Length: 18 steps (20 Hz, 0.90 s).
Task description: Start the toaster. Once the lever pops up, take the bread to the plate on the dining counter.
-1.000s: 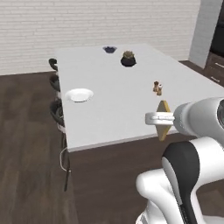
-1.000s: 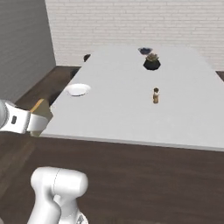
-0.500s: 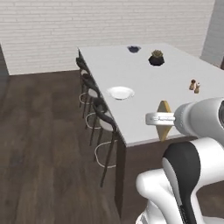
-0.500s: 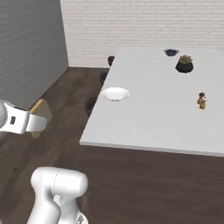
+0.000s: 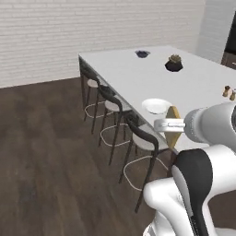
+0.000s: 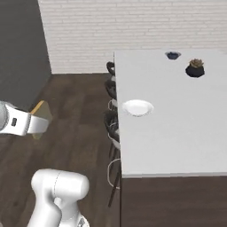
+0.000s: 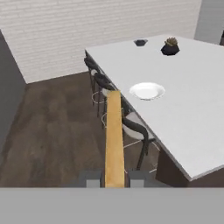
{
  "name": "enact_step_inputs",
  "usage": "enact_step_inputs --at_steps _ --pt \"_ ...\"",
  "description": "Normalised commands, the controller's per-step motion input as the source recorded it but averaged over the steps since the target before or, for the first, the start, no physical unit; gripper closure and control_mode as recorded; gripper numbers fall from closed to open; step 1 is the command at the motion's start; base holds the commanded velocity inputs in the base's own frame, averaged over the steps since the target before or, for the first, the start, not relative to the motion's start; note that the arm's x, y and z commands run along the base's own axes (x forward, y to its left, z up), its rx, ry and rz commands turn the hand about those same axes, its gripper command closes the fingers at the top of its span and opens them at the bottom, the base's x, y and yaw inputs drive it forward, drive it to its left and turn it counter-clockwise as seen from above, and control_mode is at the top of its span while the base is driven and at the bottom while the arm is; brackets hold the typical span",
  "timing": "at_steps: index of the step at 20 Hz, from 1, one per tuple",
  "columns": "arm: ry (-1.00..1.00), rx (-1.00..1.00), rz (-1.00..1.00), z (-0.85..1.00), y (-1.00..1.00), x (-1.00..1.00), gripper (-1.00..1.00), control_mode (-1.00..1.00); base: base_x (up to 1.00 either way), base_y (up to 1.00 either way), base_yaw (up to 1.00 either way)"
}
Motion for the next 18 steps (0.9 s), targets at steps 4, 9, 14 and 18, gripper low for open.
enact_step_inputs --at_steps 4,9,14,18 --pt "0.0 0.0 0.0 0.0 0.0 0.0 1.0 1.0 0.04 0.93 -0.61" --pt "0.0 0.0 0.0 0.0 0.0 0.0 1.0 1.0 0.28 0.81 -0.67" --pt "0.0 0.0 0.0 0.0 0.0 0.0 1.0 1.0 0.7 0.93 -0.63" --pt "0.0 0.0 0.0 0.0 0.0 0.0 1.0 1.0 0.68 0.97 -0.61"
